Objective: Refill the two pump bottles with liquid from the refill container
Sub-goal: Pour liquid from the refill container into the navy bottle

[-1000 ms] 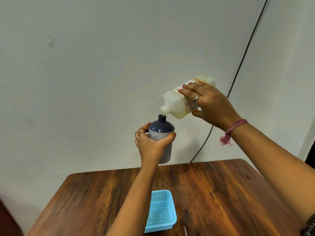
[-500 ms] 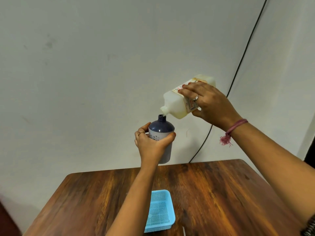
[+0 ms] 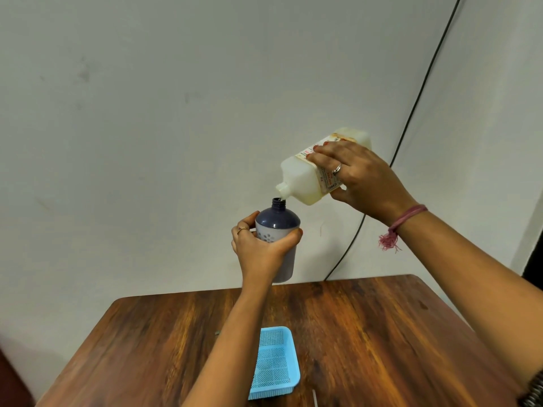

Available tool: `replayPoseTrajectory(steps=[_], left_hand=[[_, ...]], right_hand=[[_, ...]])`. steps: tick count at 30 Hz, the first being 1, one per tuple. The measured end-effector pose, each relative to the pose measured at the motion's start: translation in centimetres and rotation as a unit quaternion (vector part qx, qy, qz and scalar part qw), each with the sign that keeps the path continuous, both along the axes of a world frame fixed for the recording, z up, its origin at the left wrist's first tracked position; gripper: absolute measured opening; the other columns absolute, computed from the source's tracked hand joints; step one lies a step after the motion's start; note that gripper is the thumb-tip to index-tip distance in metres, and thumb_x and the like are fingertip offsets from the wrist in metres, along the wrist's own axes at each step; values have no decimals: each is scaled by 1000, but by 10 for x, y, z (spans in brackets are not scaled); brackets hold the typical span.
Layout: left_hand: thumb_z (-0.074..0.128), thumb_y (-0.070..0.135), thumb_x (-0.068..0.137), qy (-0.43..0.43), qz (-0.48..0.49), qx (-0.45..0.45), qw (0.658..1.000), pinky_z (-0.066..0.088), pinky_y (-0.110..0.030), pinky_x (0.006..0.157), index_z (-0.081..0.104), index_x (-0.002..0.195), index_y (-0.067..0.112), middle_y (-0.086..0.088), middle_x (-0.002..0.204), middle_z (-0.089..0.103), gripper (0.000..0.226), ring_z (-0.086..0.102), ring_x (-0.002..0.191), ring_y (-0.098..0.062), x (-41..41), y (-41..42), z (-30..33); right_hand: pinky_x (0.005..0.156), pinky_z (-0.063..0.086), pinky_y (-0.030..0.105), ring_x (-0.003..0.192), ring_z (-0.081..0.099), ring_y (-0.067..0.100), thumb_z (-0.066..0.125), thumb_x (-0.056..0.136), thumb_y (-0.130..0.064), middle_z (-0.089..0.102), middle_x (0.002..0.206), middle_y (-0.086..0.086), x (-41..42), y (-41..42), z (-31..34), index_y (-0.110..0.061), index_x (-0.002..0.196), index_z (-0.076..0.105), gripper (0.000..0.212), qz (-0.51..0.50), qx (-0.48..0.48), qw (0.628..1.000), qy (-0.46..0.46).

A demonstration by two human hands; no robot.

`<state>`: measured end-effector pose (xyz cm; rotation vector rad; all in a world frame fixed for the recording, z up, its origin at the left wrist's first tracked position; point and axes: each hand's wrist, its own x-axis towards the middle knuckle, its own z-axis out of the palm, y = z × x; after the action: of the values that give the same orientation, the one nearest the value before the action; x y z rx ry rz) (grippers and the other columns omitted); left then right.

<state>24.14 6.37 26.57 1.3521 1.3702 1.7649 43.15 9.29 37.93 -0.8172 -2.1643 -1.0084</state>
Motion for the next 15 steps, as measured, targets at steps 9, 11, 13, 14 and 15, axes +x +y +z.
replayPoseTrajectory(steps=[9, 11, 13, 14, 15], left_hand=[[72, 62, 35, 4, 2, 1, 1000, 54, -39, 91, 38, 117, 35, 2, 126, 47, 93, 49, 119, -23, -1, -1, -2], [72, 62, 35, 3, 2, 0, 1000, 54, -39, 92, 38, 117, 35, 2, 126, 47, 92, 49, 119, -23, -1, -1, -1], [73, 62, 35, 3, 1, 0, 1000, 54, -40, 92, 38, 117, 35, 2, 125, 47, 93, 49, 118, -23, -1, -2, -1], [73, 62, 35, 3, 1, 0, 1000, 54, -41, 92, 39, 117, 35, 2, 125, 47, 93, 49, 118, -23, -1, -2, -1], [73, 62, 35, 4, 2, 0, 1000, 54, -41, 92, 39, 117, 35, 2, 125, 47, 93, 49, 118, -23, -1, -2, -1]], right_hand=[[99, 43, 46, 117, 54, 36, 83, 65, -3, 58, 127, 17, 0, 1, 1, -3, 129, 54, 71, -3, 2, 1000, -7], [99, 44, 46, 117, 54, 36, 82, 65, -3, 58, 128, 17, 0, 1, 2, -3, 129, 54, 70, -3, 2, 1000, -9], [99, 44, 46, 116, 54, 37, 83, 65, -3, 58, 127, 17, -1, 0, 2, -3, 129, 55, 70, -2, 5, 1000, -8], [99, 43, 46, 116, 54, 37, 83, 65, -3, 58, 127, 17, -1, 0, 2, -3, 129, 55, 70, -2, 7, 1000, -8], [99, 43, 46, 116, 55, 36, 82, 65, -3, 58, 127, 17, -2, 0, 2, -3, 128, 55, 69, -1, 9, 1000, -8]])
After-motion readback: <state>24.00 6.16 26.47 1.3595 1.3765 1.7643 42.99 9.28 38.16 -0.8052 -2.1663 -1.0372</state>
